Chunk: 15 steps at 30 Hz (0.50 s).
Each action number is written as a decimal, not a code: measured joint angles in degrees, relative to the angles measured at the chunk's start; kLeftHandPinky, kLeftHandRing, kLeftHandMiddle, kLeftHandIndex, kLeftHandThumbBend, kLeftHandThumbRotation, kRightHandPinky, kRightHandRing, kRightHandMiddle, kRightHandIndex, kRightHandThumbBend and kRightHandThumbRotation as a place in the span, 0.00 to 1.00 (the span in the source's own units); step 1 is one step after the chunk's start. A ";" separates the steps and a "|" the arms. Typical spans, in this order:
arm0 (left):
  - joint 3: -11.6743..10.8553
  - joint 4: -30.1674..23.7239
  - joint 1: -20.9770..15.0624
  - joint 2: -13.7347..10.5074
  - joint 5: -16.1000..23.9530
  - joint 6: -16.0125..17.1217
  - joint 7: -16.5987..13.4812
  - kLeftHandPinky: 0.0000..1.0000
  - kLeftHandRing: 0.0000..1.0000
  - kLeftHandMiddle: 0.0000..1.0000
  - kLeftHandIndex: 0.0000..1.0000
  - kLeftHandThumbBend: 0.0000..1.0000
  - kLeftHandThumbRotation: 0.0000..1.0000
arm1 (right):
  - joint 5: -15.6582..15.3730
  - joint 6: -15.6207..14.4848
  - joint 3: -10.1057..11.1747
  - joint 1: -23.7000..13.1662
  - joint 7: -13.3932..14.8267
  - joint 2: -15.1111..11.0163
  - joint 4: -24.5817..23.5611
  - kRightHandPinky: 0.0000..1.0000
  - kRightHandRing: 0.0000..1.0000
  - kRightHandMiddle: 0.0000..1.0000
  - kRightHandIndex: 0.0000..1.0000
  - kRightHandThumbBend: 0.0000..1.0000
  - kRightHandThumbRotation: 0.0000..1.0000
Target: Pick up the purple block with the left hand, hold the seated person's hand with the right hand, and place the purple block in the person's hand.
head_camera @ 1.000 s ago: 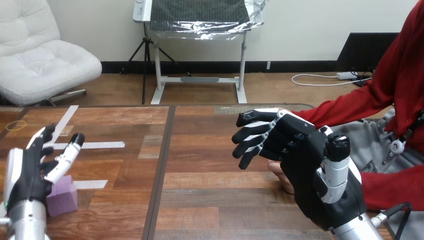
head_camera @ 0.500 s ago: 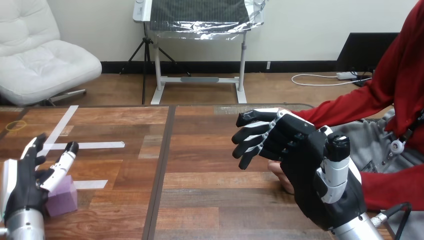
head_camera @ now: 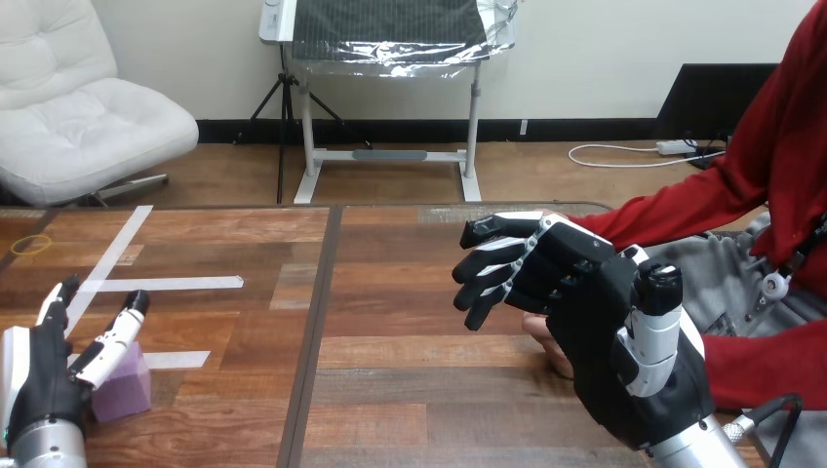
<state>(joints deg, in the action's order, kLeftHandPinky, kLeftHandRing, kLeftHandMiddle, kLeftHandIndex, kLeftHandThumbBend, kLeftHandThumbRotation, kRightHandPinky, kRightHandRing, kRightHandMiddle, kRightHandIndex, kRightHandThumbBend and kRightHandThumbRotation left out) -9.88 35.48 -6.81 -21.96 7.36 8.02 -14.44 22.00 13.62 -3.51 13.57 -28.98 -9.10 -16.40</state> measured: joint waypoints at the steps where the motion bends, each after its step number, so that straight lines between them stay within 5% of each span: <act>1: 0.00 0.04 0.02 0.02 -0.01 0.06 -0.10 0.88 0.94 0.95 0.92 0.52 0.54 | 0.01 0.00 0.00 0.00 -0.02 0.00 0.00 0.41 0.52 0.58 0.64 0.93 1.00; 15: -0.01 1.43 0.04 0.08 0.04 1.99 -1.01 0.89 0.96 0.96 0.92 0.52 0.51 | 0.05 0.00 0.03 -0.01 -0.17 -0.02 0.00 0.41 0.51 0.57 0.64 0.93 1.00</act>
<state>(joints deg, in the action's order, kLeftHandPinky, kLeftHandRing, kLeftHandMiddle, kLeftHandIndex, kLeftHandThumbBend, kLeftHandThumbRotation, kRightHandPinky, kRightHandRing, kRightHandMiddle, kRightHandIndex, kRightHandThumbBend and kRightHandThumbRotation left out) -9.90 36.90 -6.76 -21.88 7.40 10.02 -15.45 22.05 13.62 -3.48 13.57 -29.16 -9.13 -16.40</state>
